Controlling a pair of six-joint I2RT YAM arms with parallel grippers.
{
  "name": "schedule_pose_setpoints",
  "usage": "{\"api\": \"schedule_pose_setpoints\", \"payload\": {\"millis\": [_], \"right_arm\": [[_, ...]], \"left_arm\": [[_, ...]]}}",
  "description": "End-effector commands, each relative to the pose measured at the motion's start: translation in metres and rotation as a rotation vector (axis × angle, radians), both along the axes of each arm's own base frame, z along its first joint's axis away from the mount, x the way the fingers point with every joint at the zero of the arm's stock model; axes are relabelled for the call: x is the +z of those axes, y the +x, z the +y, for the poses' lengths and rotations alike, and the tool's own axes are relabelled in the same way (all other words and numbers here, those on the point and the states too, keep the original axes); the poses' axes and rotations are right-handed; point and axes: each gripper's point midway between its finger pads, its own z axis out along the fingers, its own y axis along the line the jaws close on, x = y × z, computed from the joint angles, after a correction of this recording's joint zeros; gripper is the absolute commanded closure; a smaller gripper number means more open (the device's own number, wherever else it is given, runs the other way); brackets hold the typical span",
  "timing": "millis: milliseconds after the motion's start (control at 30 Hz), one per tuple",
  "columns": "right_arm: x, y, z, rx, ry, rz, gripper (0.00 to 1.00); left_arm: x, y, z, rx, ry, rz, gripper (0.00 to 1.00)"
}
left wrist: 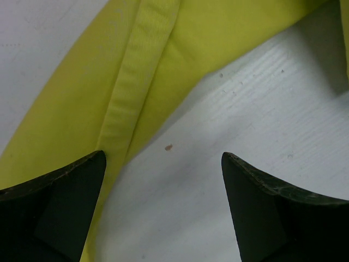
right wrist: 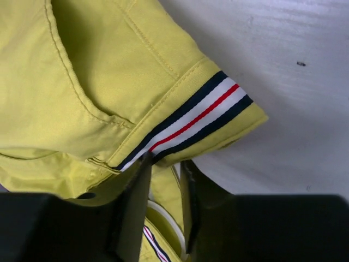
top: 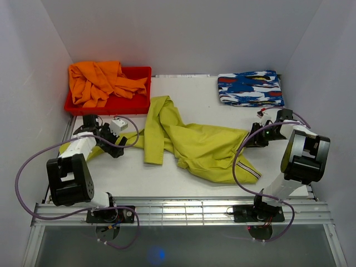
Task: Fold and stack the trousers
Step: Flatten the trousers out
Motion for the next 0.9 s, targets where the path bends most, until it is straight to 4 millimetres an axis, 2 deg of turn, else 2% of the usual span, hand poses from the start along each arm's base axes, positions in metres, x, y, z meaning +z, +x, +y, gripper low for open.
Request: {"api": "schedule_pose_setpoints", "payload": {"millis": [0,100,167,200,300,333,367,433,467,533,567,600,667,767,867], "right_arm": [[0.012,0.013,0.008,-0.002,0.065,-0.057,0.71],[0.015,0.013,0.010,0.003,0.075,-0.060,0.84],[0.017,0.013,0.010,0.009,0.073,-0.065,0.92],[0.020,0.013,0.010,0.011,0.075,-0.074,0.92],[0.027,0.013,0.010,0.017,0.077,-0.094,0.92],[0.029,0.013,0.010,0.020,0.076,-0.101,0.92],[0.032,0.014,0.009,0.018,0.071,-0.111,0.92],[0.043,0.020,0.003,0.008,0.057,-0.149,0.92],[0.046,0.021,0.000,0.000,0.052,-0.159,0.92],[0.058,0.029,-0.013,-0.023,0.034,-0.200,0.92],[0.061,0.030,-0.016,-0.030,0.033,-0.204,0.92],[0.065,0.033,-0.024,-0.048,0.030,-0.215,0.92],[0.075,0.038,-0.032,-0.053,0.023,-0.239,0.92],[0.088,0.047,-0.054,-0.099,0.012,-0.278,0.92],[0.104,0.058,-0.073,-0.137,0.005,-0.320,0.92]], "left_arm": [[0.003,0.028,-0.006,-0.027,0.018,-0.094,0.02],[0.005,0.035,-0.025,-0.112,-0.005,-0.129,0.04],[0.002,0.038,-0.032,-0.137,0.004,-0.141,0.05],[-0.001,0.041,-0.032,-0.144,0.022,-0.148,0.06],[-0.015,0.043,-0.037,-0.164,0.046,-0.112,0.20],[-0.019,0.043,-0.038,-0.168,0.056,-0.097,0.27],[-0.027,0.042,-0.037,-0.167,0.066,-0.071,0.41],[-0.035,0.039,-0.028,-0.145,0.110,-0.036,0.57],[-0.037,0.036,-0.027,-0.143,0.116,-0.019,0.73],[-0.037,0.023,-0.025,-0.169,0.128,0.022,0.86],[-0.028,0.020,-0.026,-0.182,0.134,0.002,0.97],[-0.027,0.008,-0.026,-0.213,0.136,0.018,1.00],[-0.017,-0.001,-0.028,-0.246,0.138,0.006,1.00],[0.003,-0.027,-0.028,-0.323,0.156,-0.001,1.00],[0.012,-0.041,-0.025,-0.393,0.163,-0.018,1.00]]}}
